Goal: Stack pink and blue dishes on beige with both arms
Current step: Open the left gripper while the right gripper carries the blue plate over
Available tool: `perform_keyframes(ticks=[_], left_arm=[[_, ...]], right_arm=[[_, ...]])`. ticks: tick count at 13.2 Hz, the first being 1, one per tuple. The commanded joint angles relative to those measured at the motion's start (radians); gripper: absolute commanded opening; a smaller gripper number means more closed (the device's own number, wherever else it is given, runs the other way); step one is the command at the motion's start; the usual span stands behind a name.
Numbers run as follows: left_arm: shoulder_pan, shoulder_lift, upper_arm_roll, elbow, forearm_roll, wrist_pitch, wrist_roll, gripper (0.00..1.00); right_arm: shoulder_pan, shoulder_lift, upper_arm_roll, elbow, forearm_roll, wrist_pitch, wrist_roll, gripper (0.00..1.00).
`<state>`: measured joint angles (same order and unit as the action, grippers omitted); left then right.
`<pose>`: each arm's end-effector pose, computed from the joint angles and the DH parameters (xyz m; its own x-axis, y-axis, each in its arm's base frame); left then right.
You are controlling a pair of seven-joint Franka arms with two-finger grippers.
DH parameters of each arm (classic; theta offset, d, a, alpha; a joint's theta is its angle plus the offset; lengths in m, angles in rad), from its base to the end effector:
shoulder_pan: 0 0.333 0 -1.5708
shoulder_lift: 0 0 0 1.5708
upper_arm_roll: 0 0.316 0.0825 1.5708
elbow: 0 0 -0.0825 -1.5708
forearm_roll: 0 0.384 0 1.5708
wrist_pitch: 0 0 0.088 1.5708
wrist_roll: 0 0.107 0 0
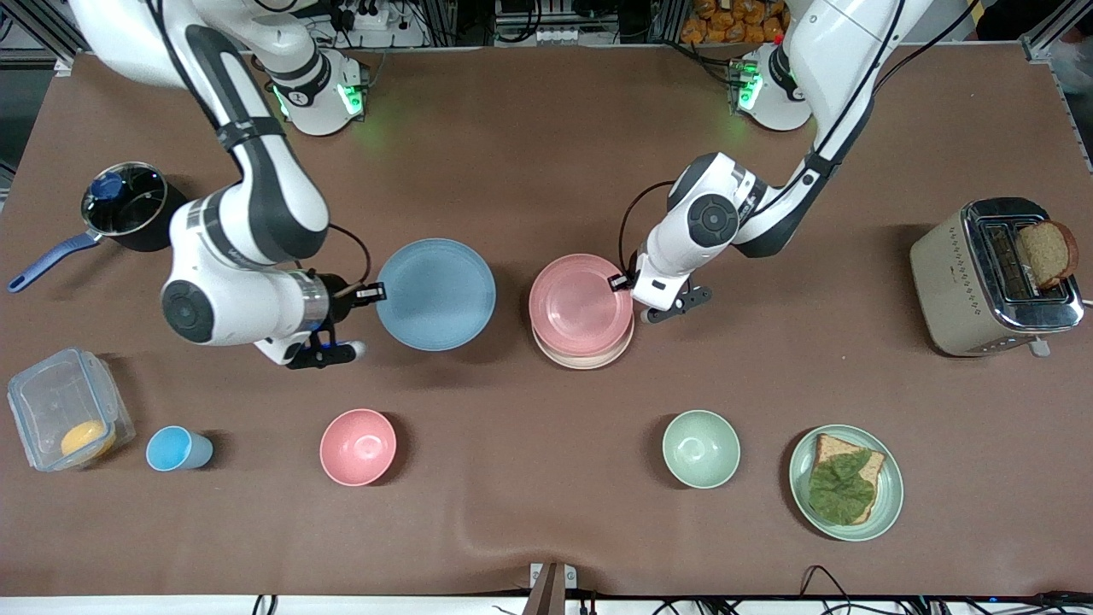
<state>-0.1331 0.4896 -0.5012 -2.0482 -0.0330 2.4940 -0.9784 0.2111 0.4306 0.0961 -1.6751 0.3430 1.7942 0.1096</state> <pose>0.4849 -0.3493 0.2270 0.8991 0.3882 -0.2024 0.4188 -0.8974 0.1389 0.5965 0.2132 0.3386 0.9287 0.1151 -0.3525 0.0084 -0.9569 -0.2903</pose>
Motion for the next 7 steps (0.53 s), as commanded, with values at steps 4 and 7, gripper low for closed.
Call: perform_keyframes(ticks=[4, 7], left_arm=[[-0.010, 0.015, 0.018, 0.034, 0.039, 0.013, -0.034, 0.00], [-0.011, 0.043, 0.024, 0.068, 0.039, 0.013, -0.034, 0.00]], right_arm=[[0.065, 0.033, -0.009, -0.021, 0.025, 0.083, 0.104, 0.00], [0.068, 0.036, -0.009, -0.031, 0.025, 0.097, 0.107, 0.00]])
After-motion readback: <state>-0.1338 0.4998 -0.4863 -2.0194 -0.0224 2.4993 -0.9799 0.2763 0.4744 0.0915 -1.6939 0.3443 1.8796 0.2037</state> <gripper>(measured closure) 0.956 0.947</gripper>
